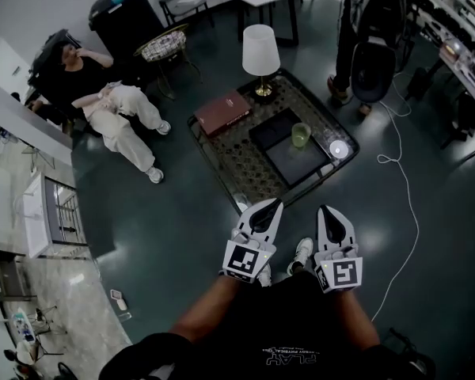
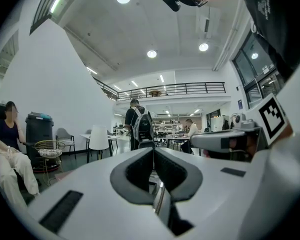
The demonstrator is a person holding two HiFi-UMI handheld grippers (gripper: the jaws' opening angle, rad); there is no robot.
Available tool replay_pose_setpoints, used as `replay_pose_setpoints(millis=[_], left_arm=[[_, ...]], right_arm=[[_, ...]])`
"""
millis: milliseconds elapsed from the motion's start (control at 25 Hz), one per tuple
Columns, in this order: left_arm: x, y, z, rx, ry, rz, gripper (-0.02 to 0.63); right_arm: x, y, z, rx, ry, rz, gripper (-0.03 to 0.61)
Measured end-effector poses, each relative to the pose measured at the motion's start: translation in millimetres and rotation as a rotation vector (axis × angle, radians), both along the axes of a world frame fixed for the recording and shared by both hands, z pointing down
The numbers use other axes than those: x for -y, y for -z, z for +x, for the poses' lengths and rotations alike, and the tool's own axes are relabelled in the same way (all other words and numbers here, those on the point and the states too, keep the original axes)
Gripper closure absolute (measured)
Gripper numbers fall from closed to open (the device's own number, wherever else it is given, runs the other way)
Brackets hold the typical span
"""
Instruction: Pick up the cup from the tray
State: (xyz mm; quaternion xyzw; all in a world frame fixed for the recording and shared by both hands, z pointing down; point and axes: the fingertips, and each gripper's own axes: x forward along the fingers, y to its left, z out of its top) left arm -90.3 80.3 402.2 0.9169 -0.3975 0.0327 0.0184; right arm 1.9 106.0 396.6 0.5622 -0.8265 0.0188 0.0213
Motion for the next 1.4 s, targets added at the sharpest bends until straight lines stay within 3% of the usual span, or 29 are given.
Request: replay_pose_setpoints(millis=[720,1200,1400], left_arm=[[84,-10,57,0.038,0.102,-0.009,0.6],[107,-18,93,0.054,0.179,-0.037,0.6],[116,-20,101,0.07,0.189,-0.033,0.6]], right_arm=[[98,-9,64,0.012,0.119,-0.006,0.58],[131,-7,95,0.01,0.175,0.002,0.58],[141,-10,105,0.063,0.179,0.03,0.58]])
